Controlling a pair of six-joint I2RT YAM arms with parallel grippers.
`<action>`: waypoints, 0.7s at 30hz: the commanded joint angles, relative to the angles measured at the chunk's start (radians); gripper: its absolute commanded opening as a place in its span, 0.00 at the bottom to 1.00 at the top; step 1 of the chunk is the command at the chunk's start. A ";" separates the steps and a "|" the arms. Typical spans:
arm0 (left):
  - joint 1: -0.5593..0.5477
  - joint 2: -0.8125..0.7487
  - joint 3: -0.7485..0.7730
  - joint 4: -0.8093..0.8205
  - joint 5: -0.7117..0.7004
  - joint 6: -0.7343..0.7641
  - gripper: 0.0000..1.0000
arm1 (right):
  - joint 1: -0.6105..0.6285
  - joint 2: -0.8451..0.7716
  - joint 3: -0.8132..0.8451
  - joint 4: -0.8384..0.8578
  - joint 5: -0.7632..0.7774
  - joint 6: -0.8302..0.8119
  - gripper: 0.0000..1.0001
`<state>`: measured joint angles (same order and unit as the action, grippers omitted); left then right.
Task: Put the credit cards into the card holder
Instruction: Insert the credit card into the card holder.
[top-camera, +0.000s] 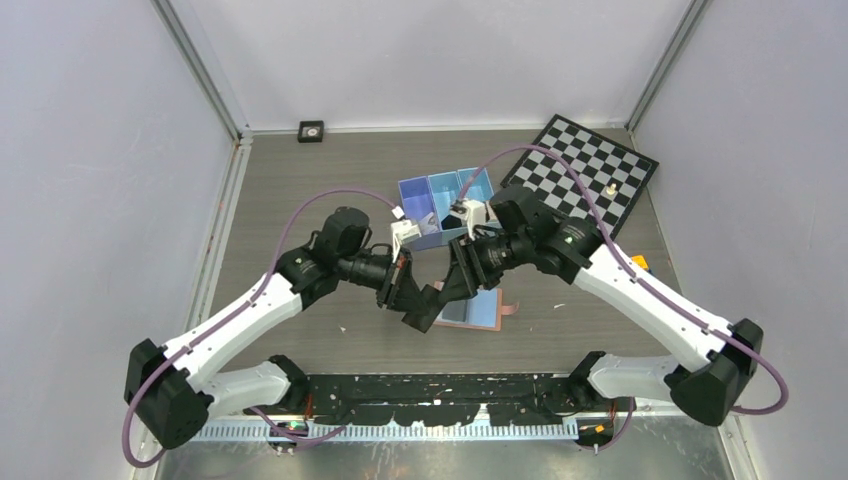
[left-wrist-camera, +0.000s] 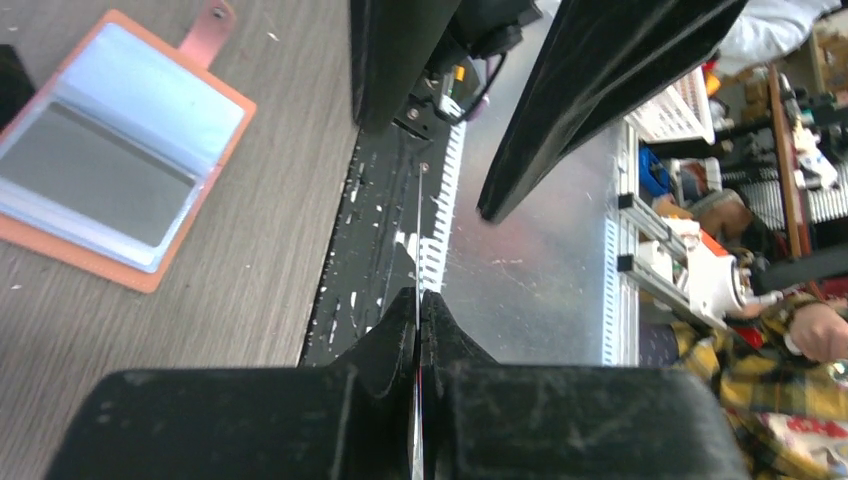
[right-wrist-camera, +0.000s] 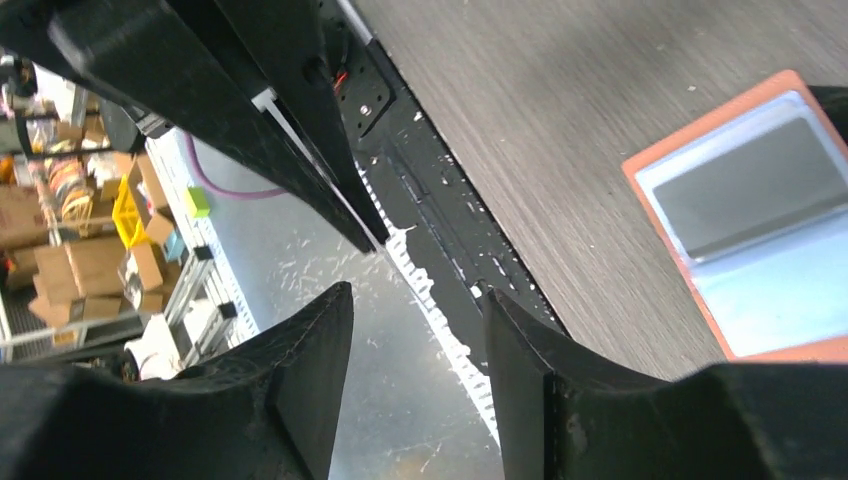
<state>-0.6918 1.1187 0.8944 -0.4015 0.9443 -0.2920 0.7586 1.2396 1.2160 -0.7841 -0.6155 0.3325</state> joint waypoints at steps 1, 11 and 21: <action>0.000 -0.102 -0.089 0.239 -0.154 -0.177 0.00 | -0.038 -0.133 -0.081 0.163 0.074 0.130 0.57; 0.000 -0.173 -0.335 0.833 -0.306 -0.515 0.00 | -0.052 -0.310 -0.360 0.656 0.153 0.479 0.44; -0.001 -0.169 -0.389 0.993 -0.295 -0.589 0.00 | -0.050 -0.272 -0.420 0.811 0.124 0.566 0.41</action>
<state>-0.6849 0.9600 0.5152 0.4328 0.6418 -0.8345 0.7025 0.9585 0.8143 -0.1425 -0.4755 0.8314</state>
